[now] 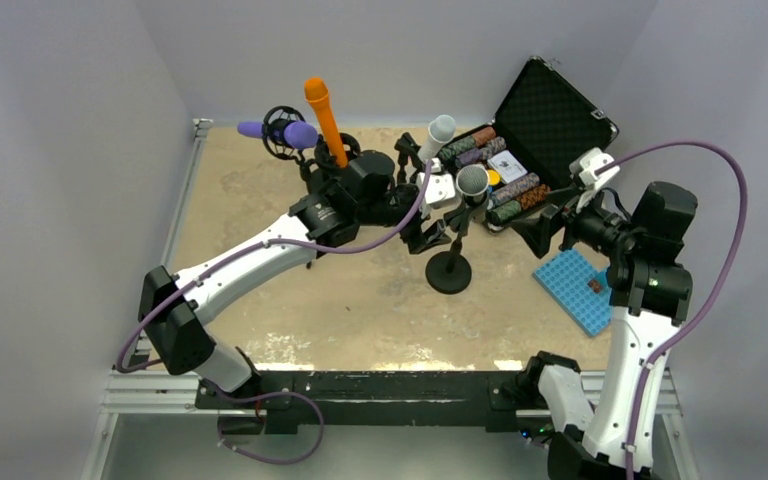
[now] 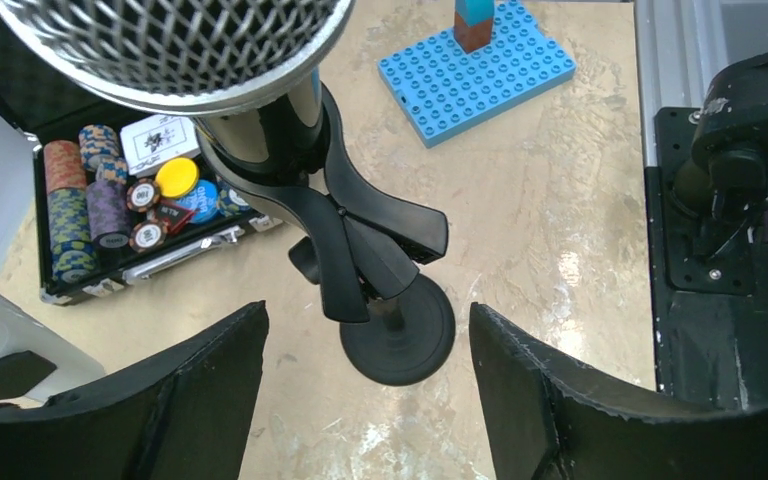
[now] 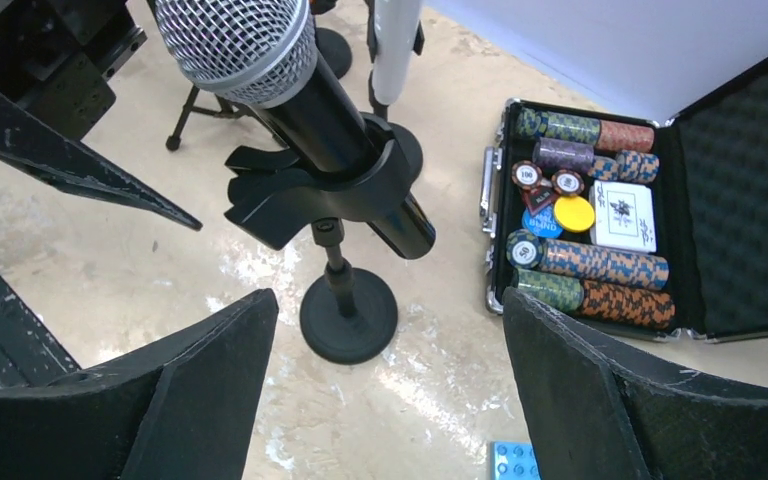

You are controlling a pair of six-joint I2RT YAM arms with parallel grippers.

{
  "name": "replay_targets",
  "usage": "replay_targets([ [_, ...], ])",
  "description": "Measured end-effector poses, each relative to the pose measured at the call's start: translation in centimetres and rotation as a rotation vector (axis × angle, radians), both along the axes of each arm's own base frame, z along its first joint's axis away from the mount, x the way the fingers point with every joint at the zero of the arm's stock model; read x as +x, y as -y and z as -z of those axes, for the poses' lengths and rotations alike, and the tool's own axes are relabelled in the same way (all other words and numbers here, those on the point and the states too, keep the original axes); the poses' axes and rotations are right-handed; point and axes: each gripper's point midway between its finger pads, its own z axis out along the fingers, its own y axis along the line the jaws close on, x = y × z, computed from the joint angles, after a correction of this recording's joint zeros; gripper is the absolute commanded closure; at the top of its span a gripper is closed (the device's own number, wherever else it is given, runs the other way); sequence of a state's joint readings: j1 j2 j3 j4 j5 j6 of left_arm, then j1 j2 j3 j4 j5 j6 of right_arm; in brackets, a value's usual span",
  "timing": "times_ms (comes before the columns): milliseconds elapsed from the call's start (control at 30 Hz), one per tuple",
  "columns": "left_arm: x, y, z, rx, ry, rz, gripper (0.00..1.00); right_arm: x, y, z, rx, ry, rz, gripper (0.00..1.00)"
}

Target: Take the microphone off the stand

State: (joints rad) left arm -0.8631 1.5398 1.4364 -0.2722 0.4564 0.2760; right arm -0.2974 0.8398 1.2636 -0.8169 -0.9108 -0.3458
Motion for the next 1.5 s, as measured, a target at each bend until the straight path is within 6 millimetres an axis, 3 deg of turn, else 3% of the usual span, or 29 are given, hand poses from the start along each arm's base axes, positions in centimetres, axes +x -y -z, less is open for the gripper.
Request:
replay_targets([
  [67,-0.1,0.0,0.1,-0.015,-0.014,-0.012,0.1,0.1,-0.1,0.4,-0.009,-0.006,-0.021,0.13],
  [167,-0.1,0.2,0.3,-0.029,-0.056,-0.082,0.07,0.7,0.2,0.6,-0.008,-0.007,-0.009,0.13],
  [367,-0.2,1.6,-0.6,-0.066,-0.082,-0.235,0.07,2.5,1.4,-0.5,0.032,-0.041,0.082,0.14],
  [500,1.0,2.2,-1.1,-0.101,-0.123,-0.332,0.13,3.2,2.1,-1.2,0.05,-0.046,0.14,0.13],
  [833,3.3,4.0,1.2,-0.049,-0.131,-0.383,0.36,3.0,2.7,-2.7,0.091,0.015,0.225,0.13],
  [1067,2.6,3.0,1.4,0.005,-0.079,-0.235,0.39,4.4,2.8,-2.7,0.118,0.01,0.215,0.13],
  [1333,0.8,-1.4,0.5,0.053,-0.006,0.057,0.42,4.6,0.8,-1.0,0.08,-0.013,0.003,0.16],
  [1433,0.8,-2.5,1.0,0.067,-0.017,0.107,0.32,3.9,-0.4,-0.1,0.045,0.012,-0.1,0.16],
  [1500,0.6,-2.7,1.1,0.065,-0.03,0.123,0.18,3.5,-0.9,0.4,0.027,0.023,-0.142,0.16],
])
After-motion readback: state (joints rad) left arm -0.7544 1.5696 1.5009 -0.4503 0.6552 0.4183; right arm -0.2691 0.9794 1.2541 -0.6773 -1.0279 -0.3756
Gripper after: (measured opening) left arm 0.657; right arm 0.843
